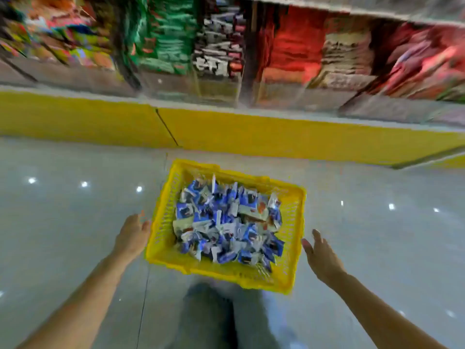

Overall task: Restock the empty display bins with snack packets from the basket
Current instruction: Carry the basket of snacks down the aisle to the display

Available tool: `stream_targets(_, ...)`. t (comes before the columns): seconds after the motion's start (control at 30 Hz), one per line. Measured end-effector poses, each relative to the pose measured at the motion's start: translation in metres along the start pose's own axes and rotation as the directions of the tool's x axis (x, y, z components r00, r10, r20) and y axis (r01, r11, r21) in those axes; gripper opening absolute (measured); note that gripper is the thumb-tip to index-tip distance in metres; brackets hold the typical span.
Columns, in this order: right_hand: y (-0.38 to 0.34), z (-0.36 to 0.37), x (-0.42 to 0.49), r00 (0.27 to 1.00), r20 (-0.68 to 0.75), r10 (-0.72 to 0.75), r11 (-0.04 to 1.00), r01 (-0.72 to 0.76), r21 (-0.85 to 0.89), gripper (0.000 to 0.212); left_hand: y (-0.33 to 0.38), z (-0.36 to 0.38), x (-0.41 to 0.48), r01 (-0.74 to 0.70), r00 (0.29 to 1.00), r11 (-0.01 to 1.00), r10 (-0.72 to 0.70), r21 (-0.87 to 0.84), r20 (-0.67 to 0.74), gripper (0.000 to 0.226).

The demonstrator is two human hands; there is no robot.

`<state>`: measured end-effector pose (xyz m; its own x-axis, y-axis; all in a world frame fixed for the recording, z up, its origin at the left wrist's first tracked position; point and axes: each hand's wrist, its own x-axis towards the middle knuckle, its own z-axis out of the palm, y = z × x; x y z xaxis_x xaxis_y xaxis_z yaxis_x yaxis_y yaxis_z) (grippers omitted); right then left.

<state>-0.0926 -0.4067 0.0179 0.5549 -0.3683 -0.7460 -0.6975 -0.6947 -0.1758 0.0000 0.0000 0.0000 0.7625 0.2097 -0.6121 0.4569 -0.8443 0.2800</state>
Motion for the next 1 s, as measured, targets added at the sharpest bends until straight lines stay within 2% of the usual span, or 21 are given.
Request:
stream_targets(0.1,0.003,0.041,0.045,0.993,-0.026,0.12,0.98,-0.114,0.166,0.059,-0.011,0.039,0.044,0.024,1.0,1.0,-0.024,0.01,0.005,0.035)
stream_targets(0.2,0.005,0.07,0.079,0.952,-0.006,0.307,0.887,-0.283,0.366,0.046,-0.019,0.07,0.072,0.102,0.995,0.994,-0.101,-0.043,0.027,0.034)
stream_targets(0.27,0.004,0.077,0.094,0.948,0.002,0.318,0.889,-0.299,0.347,0.04,-0.023,0.079,0.086,0.182,0.983,0.978,-0.178,-0.106,0.041,0.037)
stream_targets(0.37,0.002,0.073,0.099,0.949,-0.022,0.313,0.857,-0.272,0.438,0.055,-0.027,0.079,0.1,0.249,0.968,0.947,-0.235,-0.204,0.092,0.042)
stream_targets(0.43,-0.003,0.063,0.095,0.945,0.014,0.326,0.843,-0.297,0.449,0.061,-0.027,0.071,0.098,0.306,0.95,0.906,-0.269,-0.294,0.16,0.047)
stream_targets(0.53,-0.012,0.045,0.078,0.945,0.068,0.32,0.846,-0.317,0.429,0.063,-0.031,0.056,0.078,0.36,0.926,0.91,-0.323,-0.206,0.195,0.055)
stream_targets(0.63,-0.021,0.025,0.053,0.96,0.068,0.27,0.871,-0.274,0.409,0.061,-0.038,0.032,0.04,0.363,0.921,0.923,-0.334,-0.13,0.203,0.063)
stream_targets(0.7,-0.033,0.007,0.033,0.973,0.009,0.232,0.902,-0.218,0.372,0.058,-0.042,0.012,0.012,0.353,0.927,0.926,-0.326,-0.135,0.187,0.067)
stream_targets(0.83,-0.069,-0.032,-0.019,0.99,-0.127,0.067,0.967,-0.032,0.253,0.058,-0.046,-0.045,-0.049,0.379,0.925,0.901,-0.372,-0.21,0.071,0.072)
stream_targets(1.0,-0.135,-0.083,-0.091,0.967,-0.241,-0.088,0.968,0.14,0.207,0.057,-0.064,-0.125,-0.119,0.353,0.911,0.881,-0.401,-0.316,-0.101,0.073)
